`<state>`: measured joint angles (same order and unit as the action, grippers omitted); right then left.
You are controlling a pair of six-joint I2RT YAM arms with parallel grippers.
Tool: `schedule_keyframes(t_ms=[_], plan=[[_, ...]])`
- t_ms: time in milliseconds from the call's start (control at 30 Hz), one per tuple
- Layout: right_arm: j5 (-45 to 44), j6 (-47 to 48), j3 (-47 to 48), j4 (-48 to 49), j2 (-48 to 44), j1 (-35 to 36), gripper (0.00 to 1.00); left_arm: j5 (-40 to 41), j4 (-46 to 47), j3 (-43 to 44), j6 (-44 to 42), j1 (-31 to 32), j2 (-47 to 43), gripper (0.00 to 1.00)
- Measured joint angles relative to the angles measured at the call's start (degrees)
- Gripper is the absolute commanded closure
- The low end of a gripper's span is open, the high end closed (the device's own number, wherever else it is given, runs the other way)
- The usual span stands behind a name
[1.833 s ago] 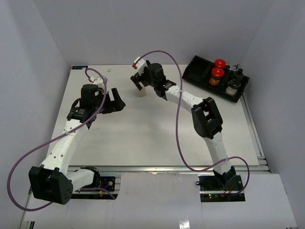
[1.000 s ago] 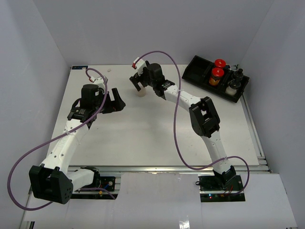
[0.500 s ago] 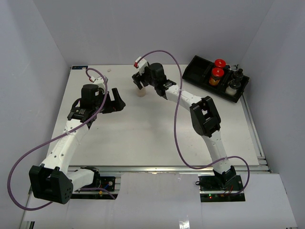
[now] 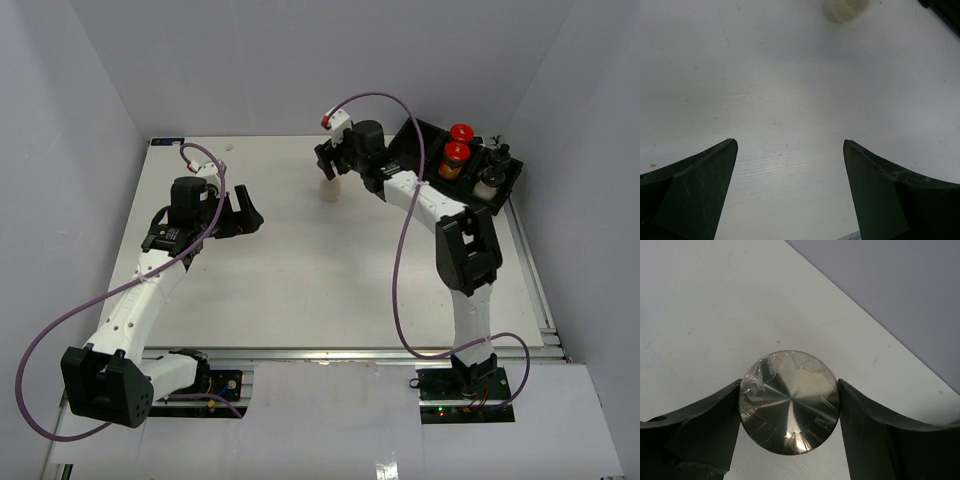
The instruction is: Organize the condiment bottles
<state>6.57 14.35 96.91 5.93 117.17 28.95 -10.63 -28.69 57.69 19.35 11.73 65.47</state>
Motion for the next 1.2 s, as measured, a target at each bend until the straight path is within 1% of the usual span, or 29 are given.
schedule_keyframes(t_ms=[233,333,467,600,800,1000,1200], plan=[[0.2,-0.6,-5.1,2.6,-10.4,-7.4,0.92,-0.6,0.0,0.0,0.3,0.0,0.3,0.02],[0.6,-0.9,-5.3,4.4,-11.6,-11.0,0.92,-1.0,0.0,0.1,0.3,0.0,0.5,0.02],[0.5,-0.9,-5.3,5.5,-10.8,-15.1,0.92,-1.3,0.0,0.1,0.5,0.0,0.7,0.03],[0.4,-1.1,-4.5,7.5,-7.6,-17.9,0.92,-2.0,-0.4,0.4,0.4,0.0,0.8,0.02],[0.2,-2.6,-1.4,10.7,0.1,-20.2,0.92,-2.4,-0.9,0.9,0.2,0.0,0.8,0.02],[-0.6,-3.2,6.8,12.0,8.8,-21.5,0.92,-3.4,-0.9,0.9,0.2,0.0,0.7,0.03],[-0.9,-2.4,12.4,12.3,12.3,-22.3,0.92,-4.0,-0.8,0.9,0.3,0.0,0.7,0.03]])
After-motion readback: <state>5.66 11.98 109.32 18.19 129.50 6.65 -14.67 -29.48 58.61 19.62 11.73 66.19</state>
